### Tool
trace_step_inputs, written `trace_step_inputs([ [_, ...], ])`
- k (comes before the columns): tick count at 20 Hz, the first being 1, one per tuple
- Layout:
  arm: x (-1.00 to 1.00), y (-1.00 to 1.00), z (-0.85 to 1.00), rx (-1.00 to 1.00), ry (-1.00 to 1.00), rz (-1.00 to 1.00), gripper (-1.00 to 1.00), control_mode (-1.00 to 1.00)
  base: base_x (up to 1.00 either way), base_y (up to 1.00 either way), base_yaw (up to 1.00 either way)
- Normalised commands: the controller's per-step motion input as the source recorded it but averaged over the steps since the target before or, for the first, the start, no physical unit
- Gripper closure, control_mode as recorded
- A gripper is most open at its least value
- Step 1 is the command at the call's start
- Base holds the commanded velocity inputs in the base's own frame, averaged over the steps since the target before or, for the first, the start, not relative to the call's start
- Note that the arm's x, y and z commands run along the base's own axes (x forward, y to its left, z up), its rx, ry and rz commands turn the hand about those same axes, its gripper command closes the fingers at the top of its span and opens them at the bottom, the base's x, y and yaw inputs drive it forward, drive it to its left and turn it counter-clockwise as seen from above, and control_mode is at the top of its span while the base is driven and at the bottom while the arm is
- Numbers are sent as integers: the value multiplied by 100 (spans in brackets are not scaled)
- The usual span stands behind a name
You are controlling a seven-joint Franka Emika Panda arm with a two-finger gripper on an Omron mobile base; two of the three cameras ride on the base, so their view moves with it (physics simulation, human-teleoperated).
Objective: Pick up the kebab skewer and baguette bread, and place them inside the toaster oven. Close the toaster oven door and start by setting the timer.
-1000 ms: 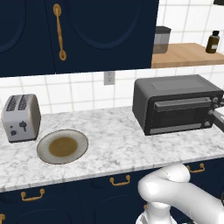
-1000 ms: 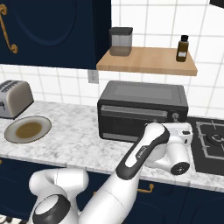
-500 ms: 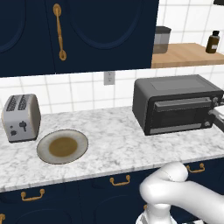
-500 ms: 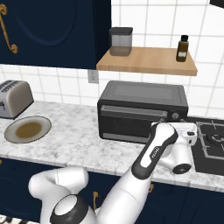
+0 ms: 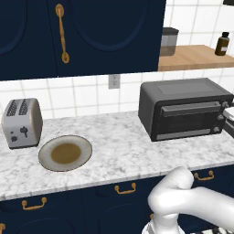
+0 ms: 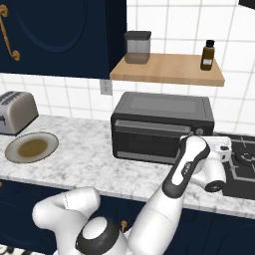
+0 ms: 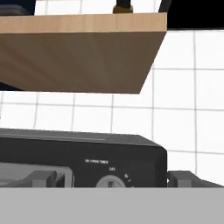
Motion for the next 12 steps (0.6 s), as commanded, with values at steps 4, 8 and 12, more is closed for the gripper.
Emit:
trace_step_inputs([
  [4,26,-7,-6,0,1,0,-100,-100,0,0,0],
  [8,28,-1,-13,0,3,0,-100,-100,0,0,0],
  [12,31,-7,-8,0,1,0,-100,-100,0,0,0],
])
